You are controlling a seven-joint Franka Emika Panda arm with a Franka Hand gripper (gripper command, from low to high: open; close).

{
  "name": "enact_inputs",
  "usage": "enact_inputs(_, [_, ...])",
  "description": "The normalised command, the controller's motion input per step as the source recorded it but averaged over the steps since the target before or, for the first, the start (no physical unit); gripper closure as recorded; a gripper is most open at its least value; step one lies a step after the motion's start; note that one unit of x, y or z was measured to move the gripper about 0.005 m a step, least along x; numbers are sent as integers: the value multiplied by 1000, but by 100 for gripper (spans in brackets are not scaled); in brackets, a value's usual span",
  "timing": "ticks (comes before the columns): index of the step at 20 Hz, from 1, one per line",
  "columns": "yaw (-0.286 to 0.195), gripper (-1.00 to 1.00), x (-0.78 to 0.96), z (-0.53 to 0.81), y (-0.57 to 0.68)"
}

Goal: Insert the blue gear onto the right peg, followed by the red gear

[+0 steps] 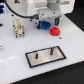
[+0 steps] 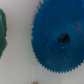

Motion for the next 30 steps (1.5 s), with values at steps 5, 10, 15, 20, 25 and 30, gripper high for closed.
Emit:
enact_inputs(5, [0, 100, -156, -68, -7])
enact_inputs(10, [0, 100, -42, -8, 2])
enact_inputs(15, [0, 100, 116, 293, 9])
enact_inputs(20, [0, 100, 404, 568, -24])
enact_inputs(25, [0, 100, 688, 559, -184])
enact_inputs(30, [0, 100, 756, 540, -177])
